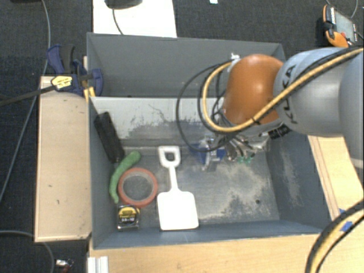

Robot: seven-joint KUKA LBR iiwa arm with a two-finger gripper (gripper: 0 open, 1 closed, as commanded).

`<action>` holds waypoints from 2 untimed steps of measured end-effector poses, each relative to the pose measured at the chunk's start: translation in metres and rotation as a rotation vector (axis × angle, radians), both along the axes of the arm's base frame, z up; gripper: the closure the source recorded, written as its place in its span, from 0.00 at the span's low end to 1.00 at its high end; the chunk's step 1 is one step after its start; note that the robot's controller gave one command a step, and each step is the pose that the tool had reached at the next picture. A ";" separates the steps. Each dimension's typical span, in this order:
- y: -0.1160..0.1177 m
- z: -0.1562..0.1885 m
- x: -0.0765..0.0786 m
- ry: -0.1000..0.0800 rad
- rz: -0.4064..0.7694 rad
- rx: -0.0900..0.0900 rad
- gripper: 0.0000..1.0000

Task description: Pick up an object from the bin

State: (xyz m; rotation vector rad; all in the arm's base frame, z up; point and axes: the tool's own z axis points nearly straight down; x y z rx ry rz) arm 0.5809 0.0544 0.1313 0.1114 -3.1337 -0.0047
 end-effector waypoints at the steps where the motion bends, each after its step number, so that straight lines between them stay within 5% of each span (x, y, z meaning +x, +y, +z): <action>1: 0.000 0.034 0.002 -0.006 0.000 0.000 1.00; 2: 0.000 0.058 0.003 -0.012 -0.001 0.001 1.00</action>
Offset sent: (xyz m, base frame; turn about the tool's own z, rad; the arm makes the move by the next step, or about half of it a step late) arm 0.0014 0.0001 0.0620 0.0003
